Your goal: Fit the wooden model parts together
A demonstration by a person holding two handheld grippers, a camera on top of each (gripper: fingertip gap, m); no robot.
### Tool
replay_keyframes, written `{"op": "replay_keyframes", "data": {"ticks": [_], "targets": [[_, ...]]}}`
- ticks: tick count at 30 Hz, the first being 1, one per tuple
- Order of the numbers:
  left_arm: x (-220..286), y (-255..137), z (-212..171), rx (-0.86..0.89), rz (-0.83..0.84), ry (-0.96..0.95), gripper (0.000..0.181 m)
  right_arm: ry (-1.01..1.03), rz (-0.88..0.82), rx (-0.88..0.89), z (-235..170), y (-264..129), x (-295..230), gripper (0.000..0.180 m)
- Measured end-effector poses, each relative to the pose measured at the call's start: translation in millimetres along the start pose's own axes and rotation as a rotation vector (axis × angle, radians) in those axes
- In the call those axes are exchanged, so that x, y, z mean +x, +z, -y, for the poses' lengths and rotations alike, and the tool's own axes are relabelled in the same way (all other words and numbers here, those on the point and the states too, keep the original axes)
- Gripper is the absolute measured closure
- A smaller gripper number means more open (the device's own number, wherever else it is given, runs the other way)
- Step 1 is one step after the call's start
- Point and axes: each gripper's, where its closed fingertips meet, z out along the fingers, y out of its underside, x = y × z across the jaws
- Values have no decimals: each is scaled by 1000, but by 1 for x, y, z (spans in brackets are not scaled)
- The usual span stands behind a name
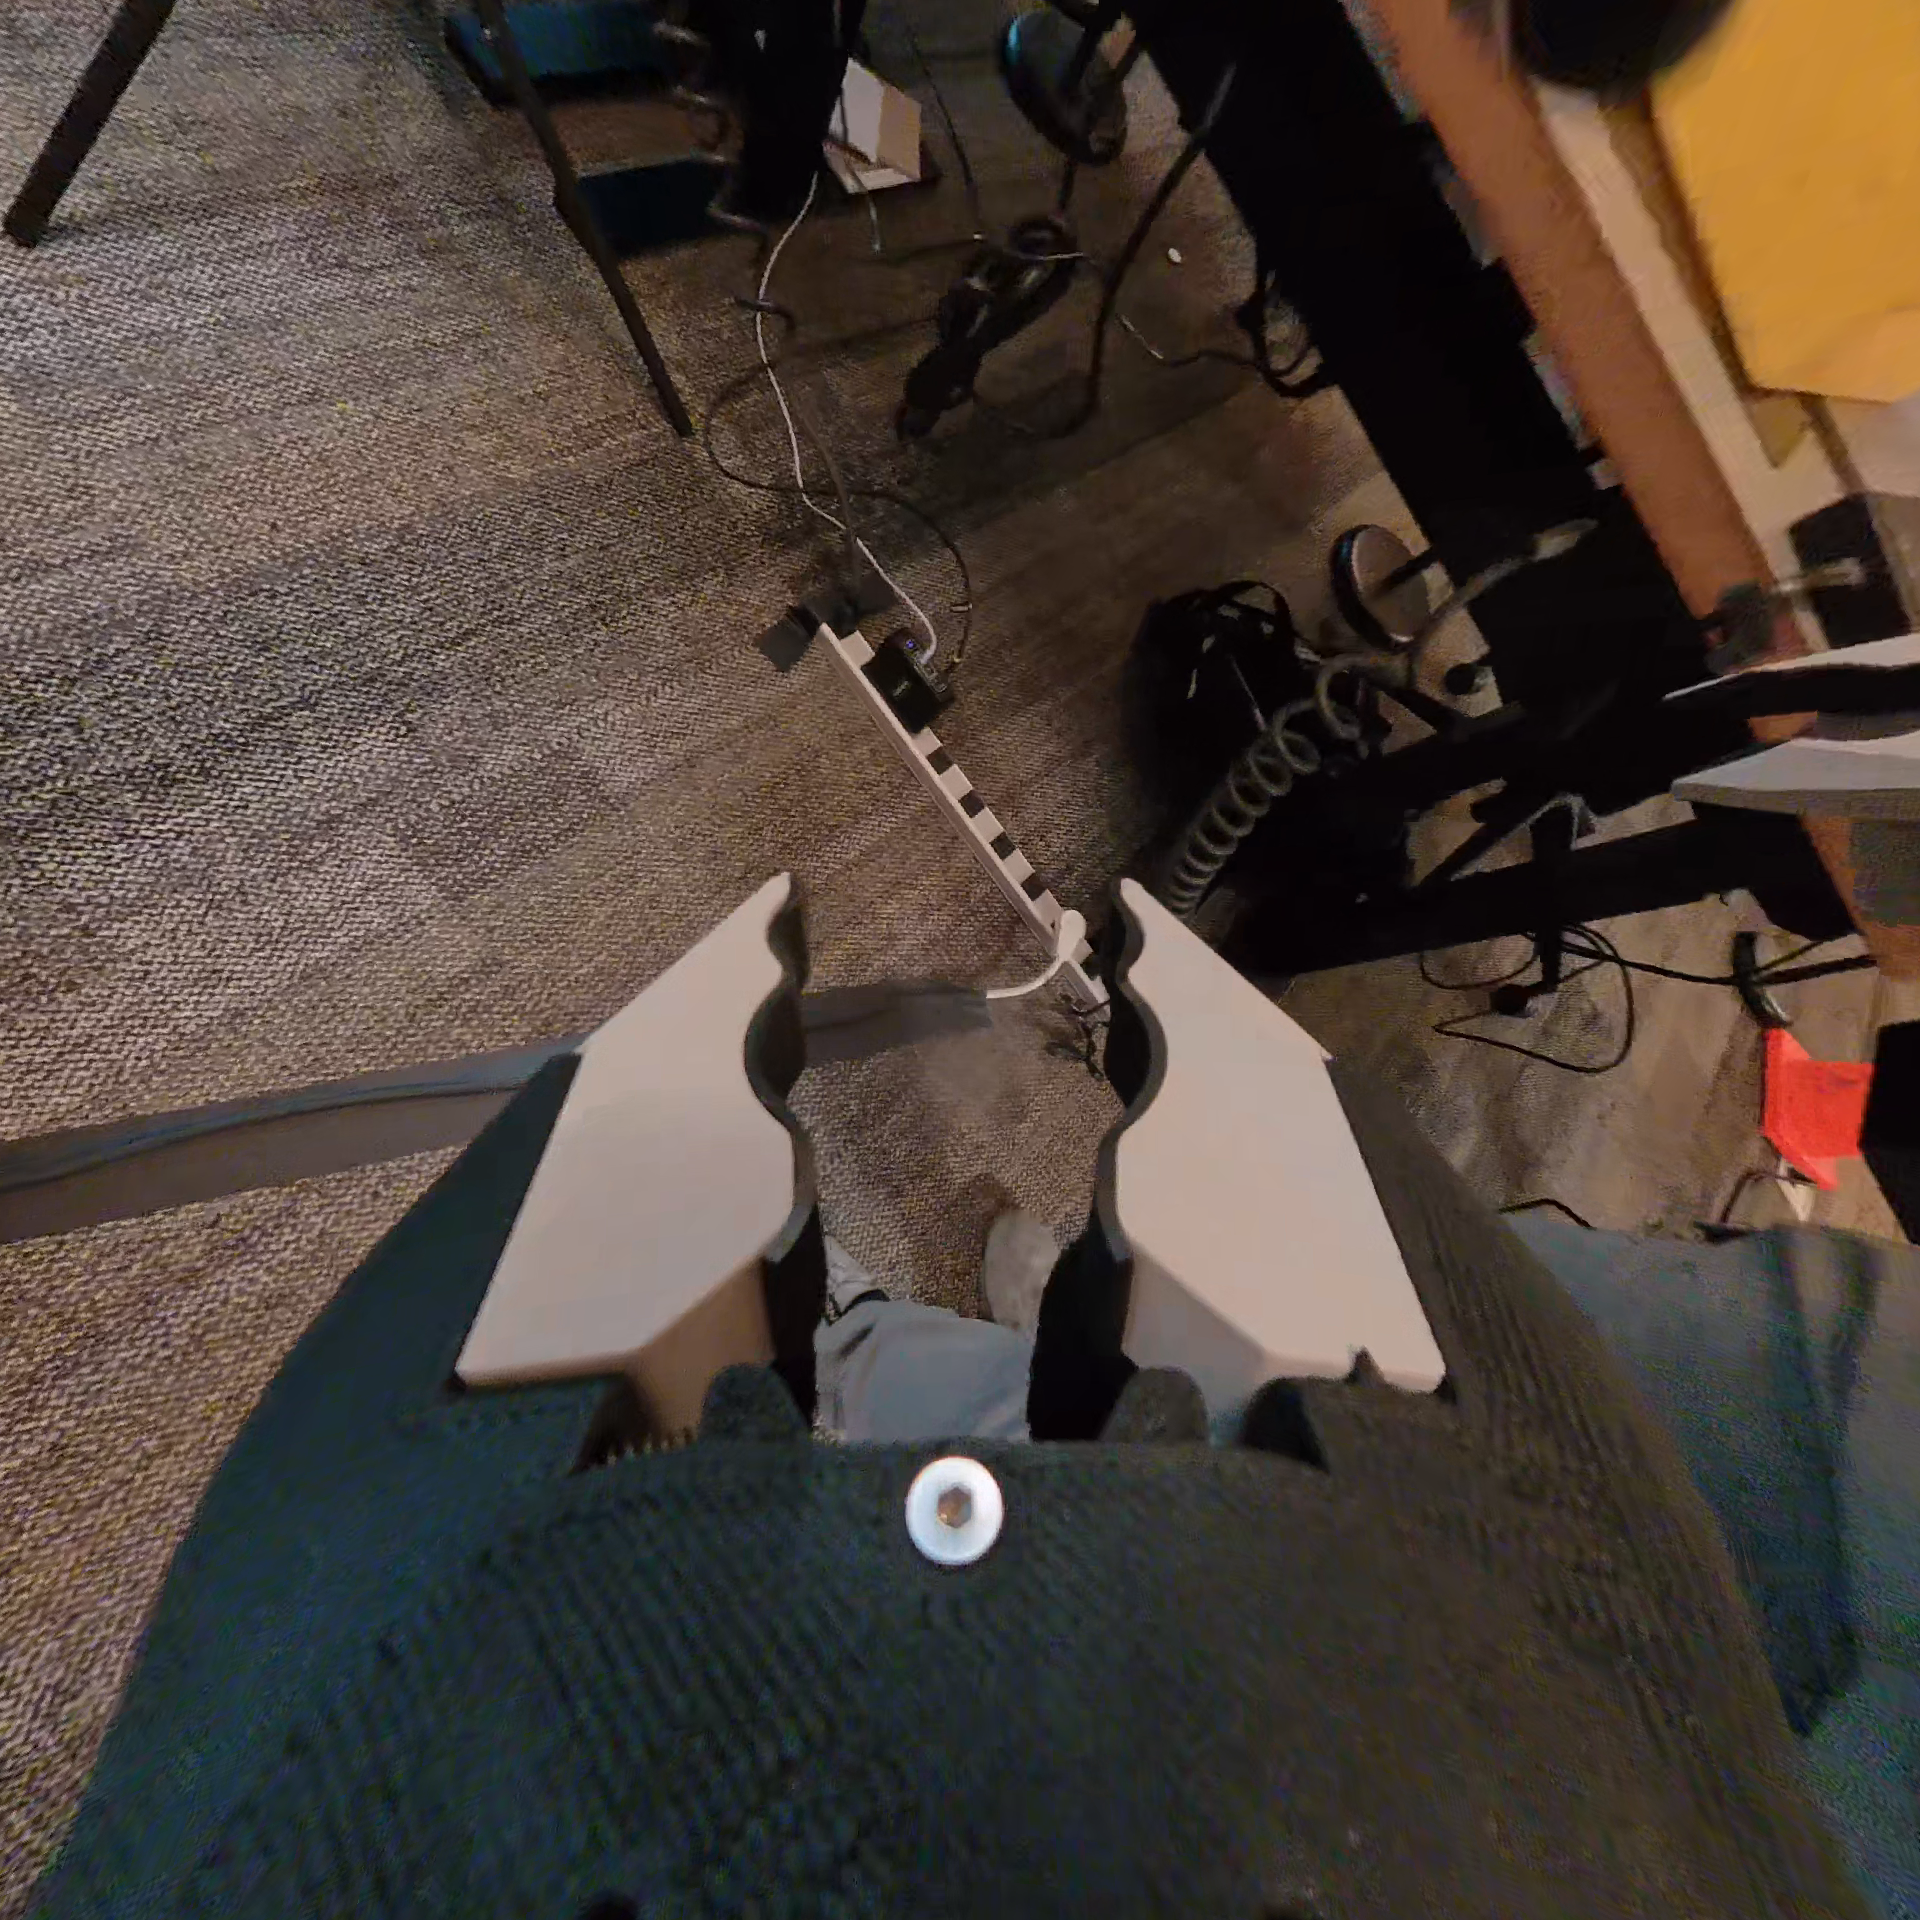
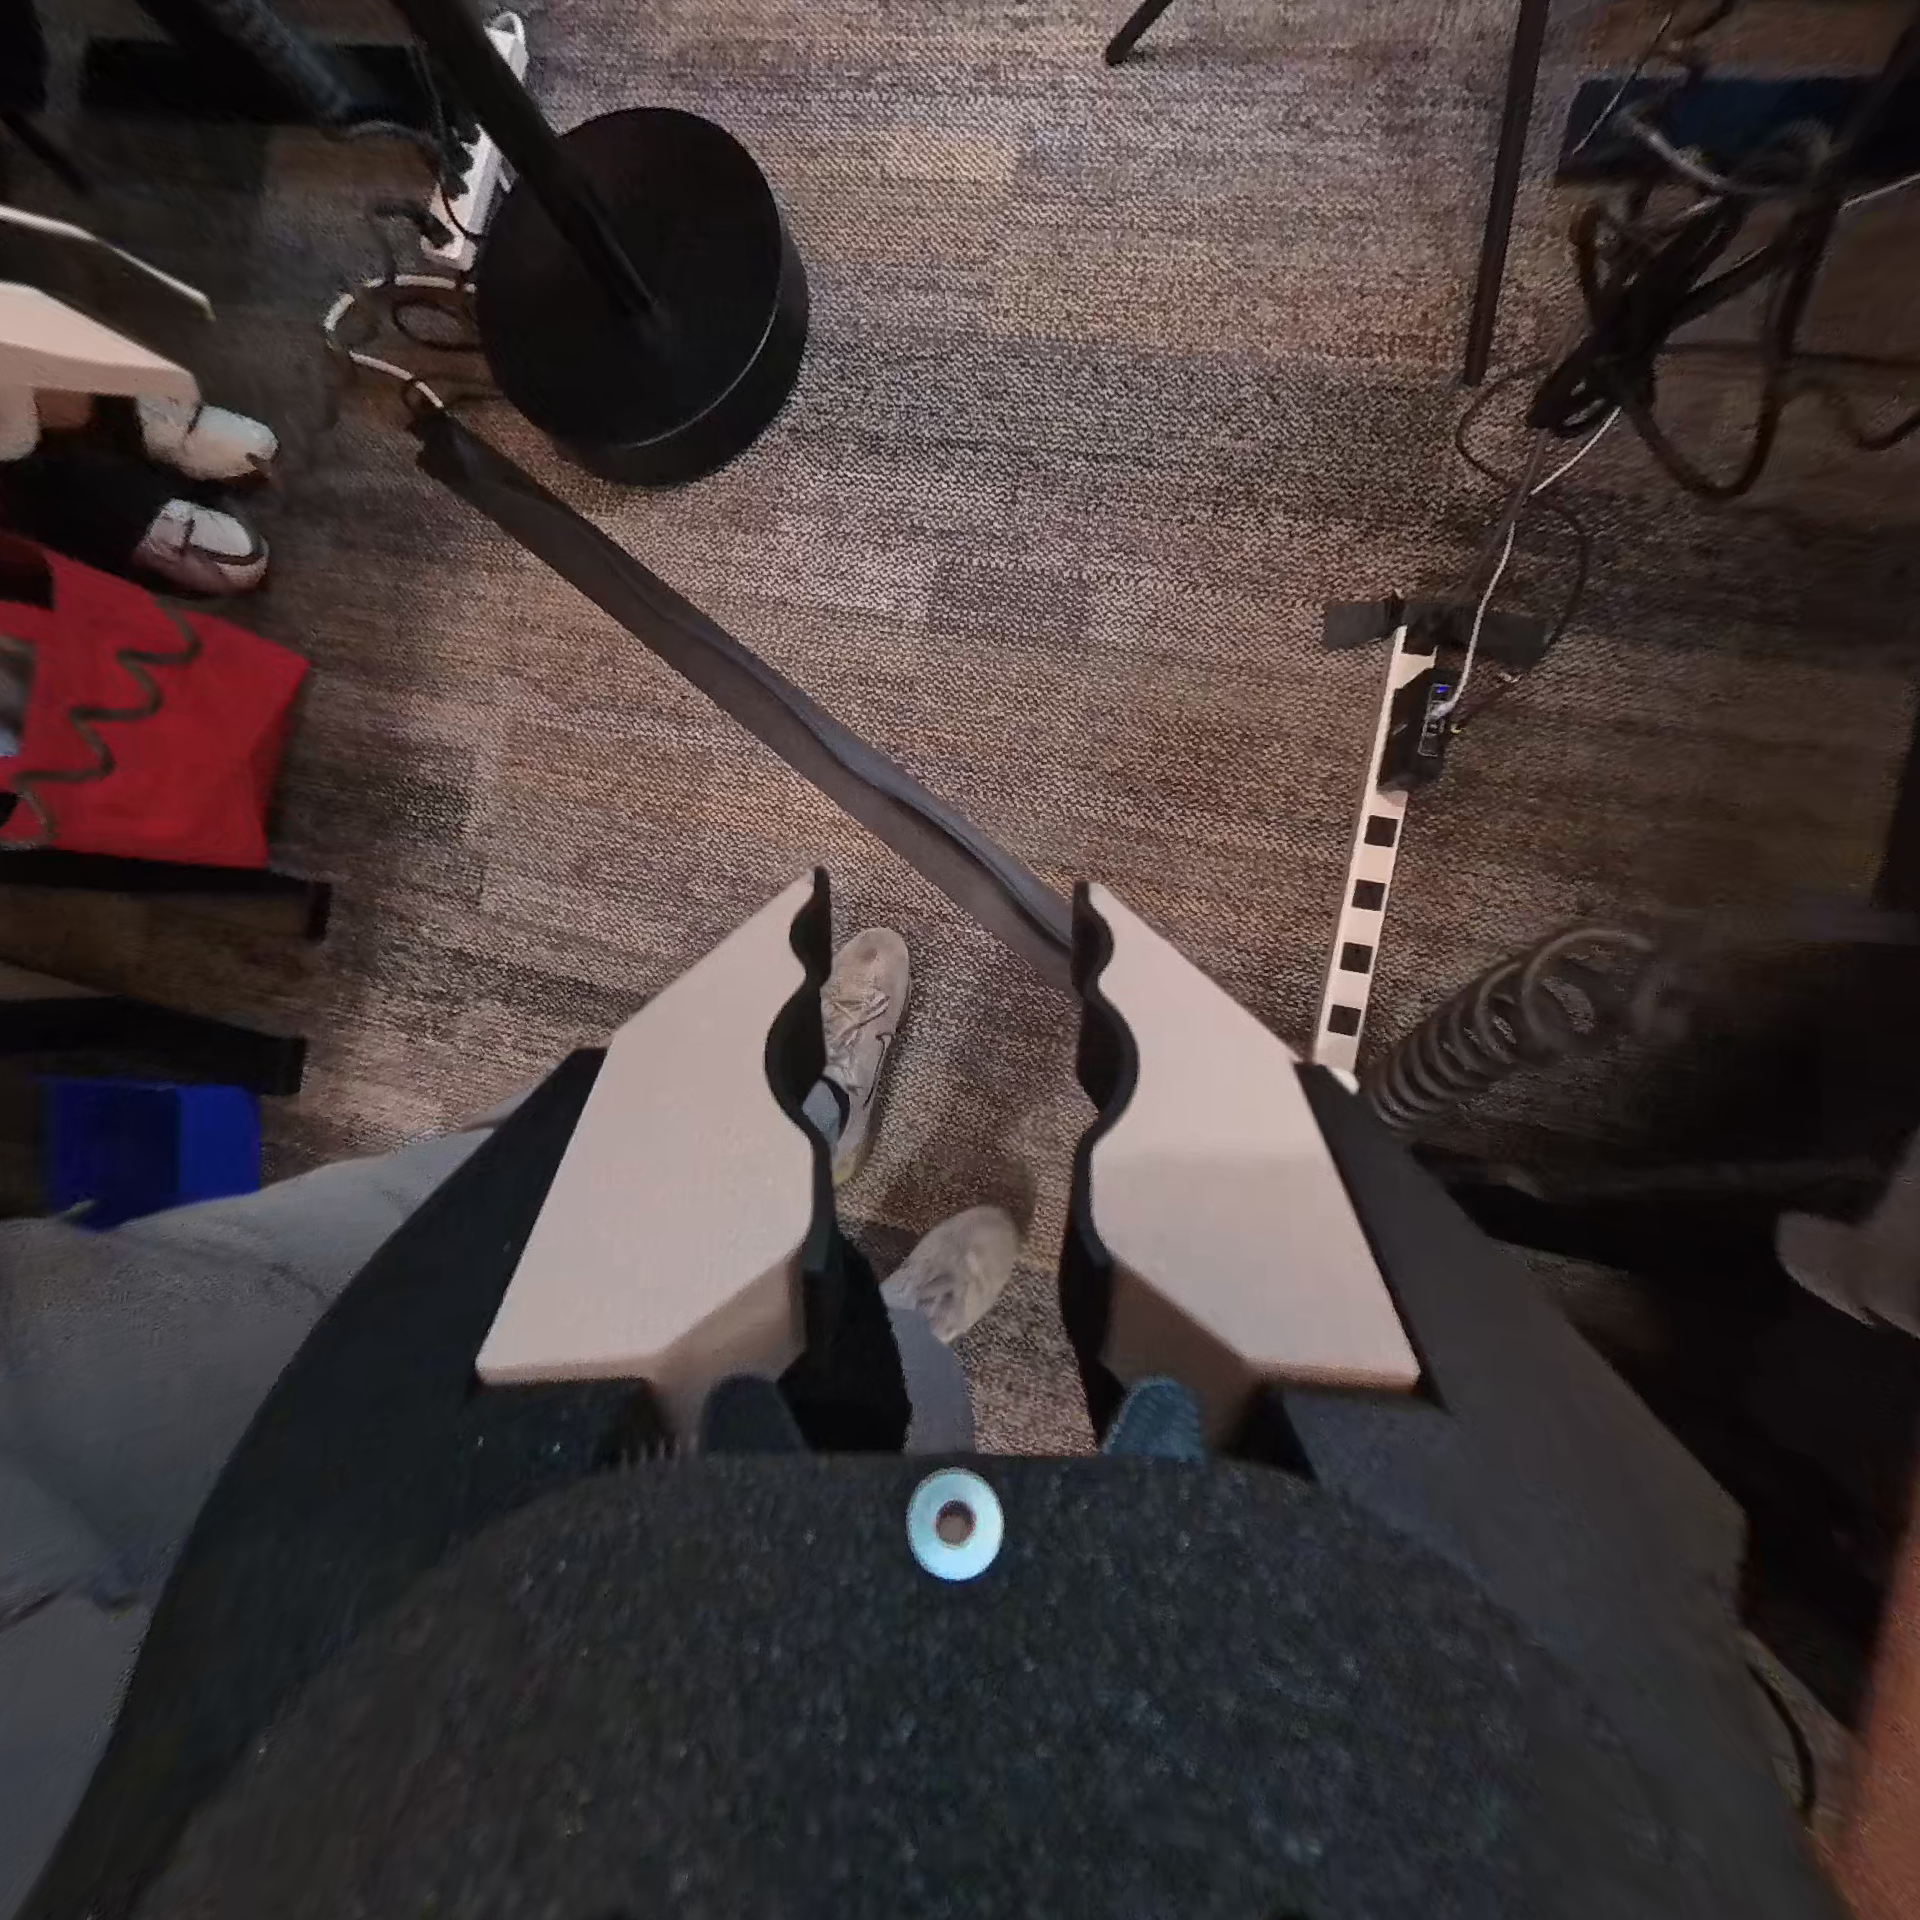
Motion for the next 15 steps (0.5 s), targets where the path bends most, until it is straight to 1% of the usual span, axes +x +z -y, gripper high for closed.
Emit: {"op": "replay_keyframes", "data": {"ticks": [1, 6, 11, 15], "targets": [[-6, 7, -2, -11, 1, -3, 125, 10, 4, -5, -1, 9, 2, 135], [-12, 38, -7, -47, 7, 31, 126, 57, 20, -16, -20, 41, 19, 135], [1, 71, -6, -19, 10, 36, 126, 76, 3, -11, -44, 60, 48, 136], [11, 97, -13, 11, 7, 17, 126, 80, 4, -19, -65, 73, 63, 136]]}}
